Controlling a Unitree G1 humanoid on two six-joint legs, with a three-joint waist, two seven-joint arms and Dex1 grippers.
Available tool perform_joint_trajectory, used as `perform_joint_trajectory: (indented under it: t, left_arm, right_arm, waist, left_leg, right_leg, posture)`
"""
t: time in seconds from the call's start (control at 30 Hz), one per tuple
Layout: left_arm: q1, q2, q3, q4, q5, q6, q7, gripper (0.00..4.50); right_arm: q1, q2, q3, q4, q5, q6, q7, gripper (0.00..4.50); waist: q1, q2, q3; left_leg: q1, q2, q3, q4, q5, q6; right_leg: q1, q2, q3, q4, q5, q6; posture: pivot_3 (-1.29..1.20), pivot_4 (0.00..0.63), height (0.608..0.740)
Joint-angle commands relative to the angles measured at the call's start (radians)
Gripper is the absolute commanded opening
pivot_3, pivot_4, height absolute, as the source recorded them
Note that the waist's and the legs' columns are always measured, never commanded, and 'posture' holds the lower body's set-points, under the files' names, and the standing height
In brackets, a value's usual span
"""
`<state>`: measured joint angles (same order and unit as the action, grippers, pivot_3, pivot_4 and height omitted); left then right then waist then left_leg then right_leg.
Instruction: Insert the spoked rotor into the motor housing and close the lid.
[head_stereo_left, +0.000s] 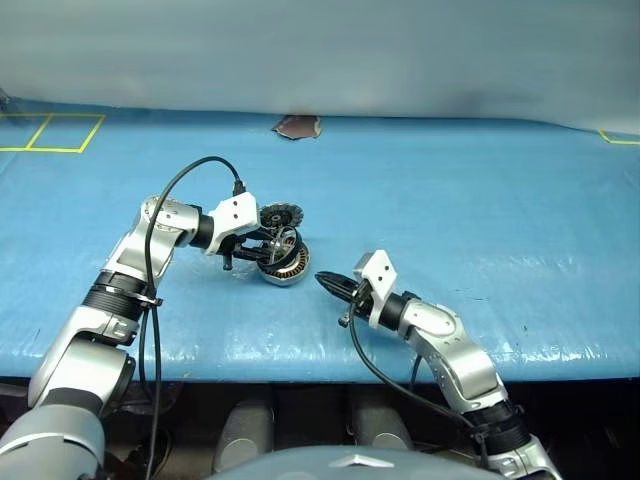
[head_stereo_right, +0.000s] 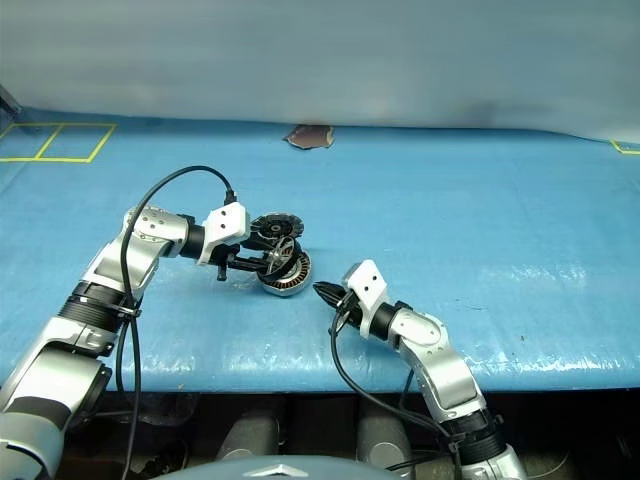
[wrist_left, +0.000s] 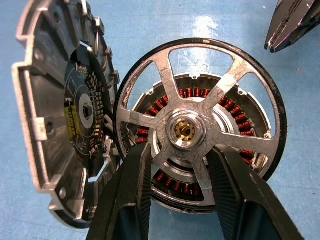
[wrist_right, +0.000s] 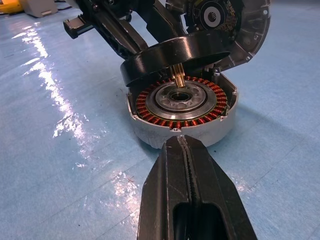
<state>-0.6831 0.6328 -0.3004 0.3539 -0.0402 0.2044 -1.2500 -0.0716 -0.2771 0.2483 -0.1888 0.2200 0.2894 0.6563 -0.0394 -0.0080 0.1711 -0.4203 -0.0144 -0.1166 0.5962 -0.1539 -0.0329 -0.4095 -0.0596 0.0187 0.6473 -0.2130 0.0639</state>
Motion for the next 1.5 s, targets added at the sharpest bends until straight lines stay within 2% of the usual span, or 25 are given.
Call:
perform_joint_trajectory:
  t: [0.03,0.8,0.87,0.9,0.97,1.5]
  left_arm:
    - [-0.033,0.013,0.024,0.002,0.007,-0.022,0.003,1.41]
    - [-0.079,-0.006,0.005,0.054,0.044,-0.05,-0.021,1.41]
    - [-0.08,-0.008,0.004,0.056,0.048,-0.056,-0.018,2.12]
    - [-0.08,-0.007,0.003,0.055,0.053,-0.061,-0.012,2.31]
    - [-0.08,-0.005,0.002,0.054,0.058,-0.068,-0.009,2.95]
    - [-0.053,0.008,0.046,0.029,0.026,-0.051,-0.016,2.95]
  right_arm:
    - [-0.013,0.004,0.002,-0.008,0.002,-0.024,0.007,0.0]
    - [-0.011,0.014,-0.003,-0.001,-0.013,-0.035,-0.009,0.0]
    - [-0.011,0.014,-0.004,-0.001,-0.014,-0.037,-0.012,0.0]
    - [-0.01,0.014,-0.004,0.0,-0.015,-0.038,-0.014,0.0]
    - [-0.01,0.014,-0.005,0.001,-0.017,-0.042,-0.018,0.0]
    - [-0.019,0.013,-0.004,0.013,-0.019,-0.046,-0.021,0.0]
  waist:
    - [0.0,0.0,0.0]
    - [0.0,0.0,0.0]
    - [0.0,0.0,0.0]
    - [0.0,0.0,0.0]
    - [0.0,0.0,0.0]
    - [0.0,0.0,0.0]
  left_leg:
    - [0.0,0.0,0.0,0.0,0.0,0.0]
    - [0.001,0.0,0.0,0.002,0.0,0.0]
    - [0.001,0.0,0.0,0.002,0.0,0.0]
    - [0.001,0.0,0.0,0.002,0.0,0.0]
    - [0.001,0.0,0.0,0.002,0.0,0.0]
    - [0.001,0.0,0.0,0.002,0.0,0.0]
  right_leg:
    - [0.0,0.0,0.0,0.0,0.0,0.0]
    - [0.001,0.0,0.0,0.002,0.0,0.0]
    - [0.001,0.0,0.0,0.002,0.0,0.0]
    - [0.001,0.0,0.0,0.002,0.0,0.0]
    - [0.001,0.0,0.0,0.002,0.0,0.0]
    - [0.001,0.0,0.0,0.003,0.0,0.0]
  posture:
    - [0.0,0.15,0.74]
    - [0.0,0.15,0.74]
    - [0.0,0.15,0.74]
    - [0.0,0.15,0.74]
    - [0.0,0.15,0.74]
    - [0.0,0.15,0.74]
